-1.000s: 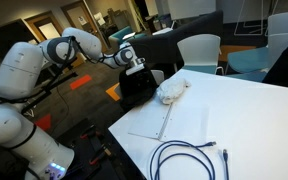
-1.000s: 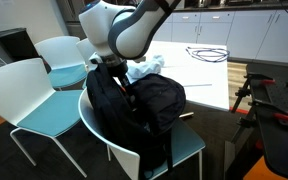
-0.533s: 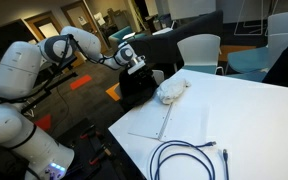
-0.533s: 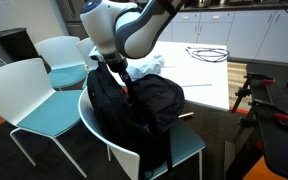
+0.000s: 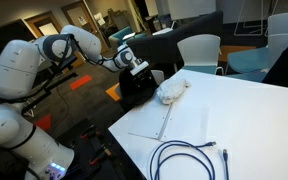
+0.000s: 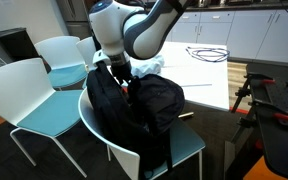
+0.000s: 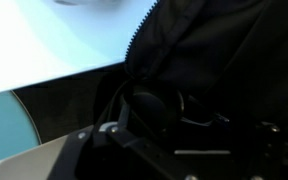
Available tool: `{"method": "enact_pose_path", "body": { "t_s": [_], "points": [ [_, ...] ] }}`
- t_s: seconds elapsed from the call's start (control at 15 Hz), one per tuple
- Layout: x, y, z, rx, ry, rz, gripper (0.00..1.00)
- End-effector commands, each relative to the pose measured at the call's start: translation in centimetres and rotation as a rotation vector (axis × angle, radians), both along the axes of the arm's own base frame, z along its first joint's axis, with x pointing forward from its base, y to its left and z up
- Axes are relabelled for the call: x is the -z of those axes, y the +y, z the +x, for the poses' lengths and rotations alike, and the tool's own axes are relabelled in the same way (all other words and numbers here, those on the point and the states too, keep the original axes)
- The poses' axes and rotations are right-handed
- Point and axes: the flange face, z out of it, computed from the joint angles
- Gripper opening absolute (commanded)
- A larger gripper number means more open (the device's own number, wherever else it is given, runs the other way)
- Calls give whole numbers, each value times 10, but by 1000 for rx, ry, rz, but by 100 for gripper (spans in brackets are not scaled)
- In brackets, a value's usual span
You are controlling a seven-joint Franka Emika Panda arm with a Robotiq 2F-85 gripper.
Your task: Pick up the bottle from the bag and put it on the table, then pick up the cloth and cable on the table and put them in the bag
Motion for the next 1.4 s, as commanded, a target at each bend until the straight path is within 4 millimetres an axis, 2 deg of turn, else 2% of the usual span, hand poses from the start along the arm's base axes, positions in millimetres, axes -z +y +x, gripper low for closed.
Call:
{"method": "enact_pose_path", "body": {
  "t_s": [0.0,0.07,0.13,0.47,1.0,1.33],
  "points": [
    [-18,-14,-12,-193,38,29,100],
    [-21,-16,-12,-246,35,44,100],
    [-8,-10,-2,-156,36,19,100],
    [-10,-14,-5,-220,44,33,100],
    [0,-22,10,-664,24,90,100],
    [6,-15,-3,-829,108,151,100]
  ]
}}
